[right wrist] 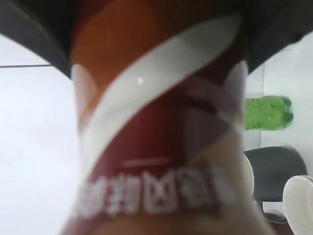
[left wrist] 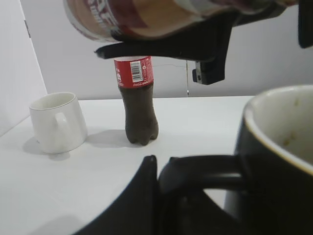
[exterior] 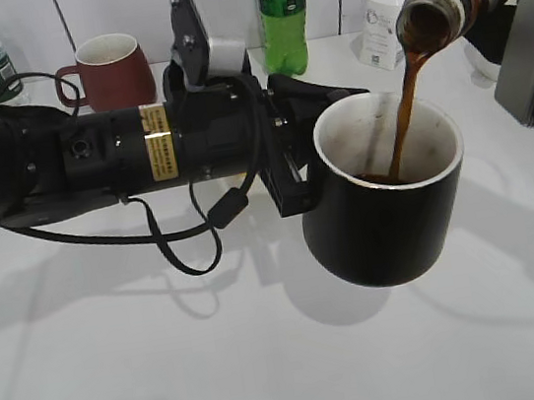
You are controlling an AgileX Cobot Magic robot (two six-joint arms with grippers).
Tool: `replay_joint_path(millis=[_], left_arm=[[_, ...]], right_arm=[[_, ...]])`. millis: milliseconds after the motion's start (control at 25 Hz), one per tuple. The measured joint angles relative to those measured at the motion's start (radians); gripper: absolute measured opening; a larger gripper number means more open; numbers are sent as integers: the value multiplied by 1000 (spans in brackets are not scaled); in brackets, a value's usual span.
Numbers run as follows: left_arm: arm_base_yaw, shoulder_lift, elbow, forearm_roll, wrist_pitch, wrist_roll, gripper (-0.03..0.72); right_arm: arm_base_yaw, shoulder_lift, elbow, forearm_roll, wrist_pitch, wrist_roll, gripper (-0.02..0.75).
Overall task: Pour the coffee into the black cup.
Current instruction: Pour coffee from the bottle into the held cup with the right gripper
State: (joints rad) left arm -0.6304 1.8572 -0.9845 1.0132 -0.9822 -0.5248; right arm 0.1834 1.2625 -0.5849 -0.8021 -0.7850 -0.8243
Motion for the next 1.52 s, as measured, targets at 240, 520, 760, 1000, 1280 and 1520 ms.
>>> replay_joint_path(millis=[240, 520, 760, 1000, 1280, 1520], left_arm=[[0, 0, 0, 1, -4, 0, 34], [0, 0, 0, 1, -6, -20, 34], [0, 0, 0, 1, -13, -35, 34], [0, 1, 0, 1, -16, -38, 34], [0, 1, 0, 2, -19, -39, 34], [0, 1, 0, 2, -20, -39, 34]], right_arm=[[0, 0, 0, 0, 0, -7, 526], [0, 0, 0, 0, 0, -11, 526], [0, 0, 0, 0, 0, -28, 526], [0, 0, 0, 0, 0, -41, 526], [0, 0, 0, 0, -1, -51, 526], [0, 0, 0, 0, -1, -57, 526]])
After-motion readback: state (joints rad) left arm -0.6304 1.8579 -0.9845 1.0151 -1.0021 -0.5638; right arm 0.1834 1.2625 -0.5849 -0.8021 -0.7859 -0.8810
